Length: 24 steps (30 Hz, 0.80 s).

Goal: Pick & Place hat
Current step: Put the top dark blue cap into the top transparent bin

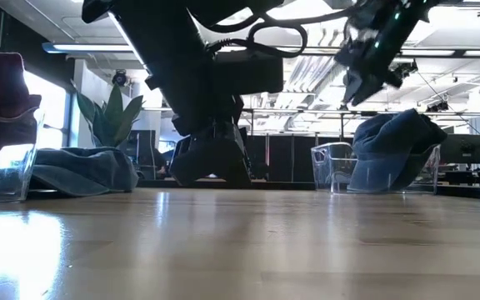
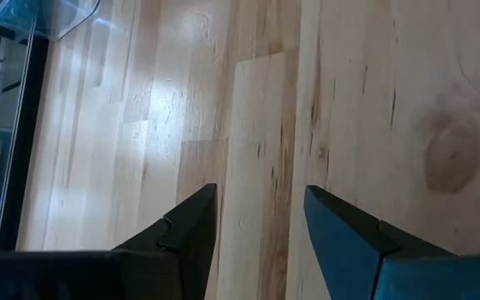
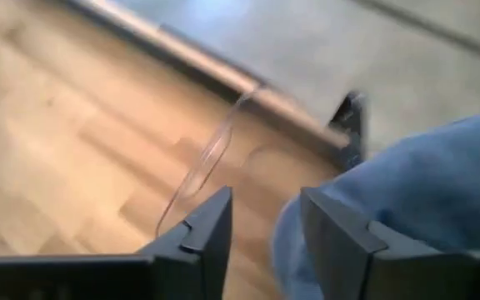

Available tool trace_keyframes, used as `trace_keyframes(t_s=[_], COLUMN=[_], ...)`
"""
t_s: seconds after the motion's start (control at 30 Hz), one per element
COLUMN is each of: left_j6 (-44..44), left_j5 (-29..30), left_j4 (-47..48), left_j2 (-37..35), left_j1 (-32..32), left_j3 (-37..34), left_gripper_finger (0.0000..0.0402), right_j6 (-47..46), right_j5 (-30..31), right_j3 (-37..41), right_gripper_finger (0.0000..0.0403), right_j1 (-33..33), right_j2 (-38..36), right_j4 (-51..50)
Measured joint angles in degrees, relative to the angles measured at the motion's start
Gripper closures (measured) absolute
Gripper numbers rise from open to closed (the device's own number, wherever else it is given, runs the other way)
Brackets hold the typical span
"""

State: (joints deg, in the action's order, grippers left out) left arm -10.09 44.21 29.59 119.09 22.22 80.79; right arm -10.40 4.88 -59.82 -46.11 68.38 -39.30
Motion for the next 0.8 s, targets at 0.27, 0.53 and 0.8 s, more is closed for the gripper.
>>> trace_keyframes(t_s=[0.27, 0.53, 0.8], left_j6=[0.0, 0.0, -0.02], left_j5=[0.02, 0.07, 0.09], left_j4=[-0.01, 0.0, 0.04], left_j2=[0.0, 0.0, 0.0], left_j1=[-0.03, -0.09, -0.09], left_j3=[0.0, 0.0, 0.0], left_gripper_finger=[0.0227, 0.0227, 0.0227], right_j6=[1.0, 0.33, 1.45], right_j5=[9.61, 21.73, 26.39], right_j3=[4.21, 4.23, 4.23], right_gripper_finger=[0.036, 0.0391, 0.0392], right_j1=[-2.17, -2.25, 1.66], right_j2=[10.72, 14.08, 4.55], right_j4=[0.4, -0.12, -0.49])
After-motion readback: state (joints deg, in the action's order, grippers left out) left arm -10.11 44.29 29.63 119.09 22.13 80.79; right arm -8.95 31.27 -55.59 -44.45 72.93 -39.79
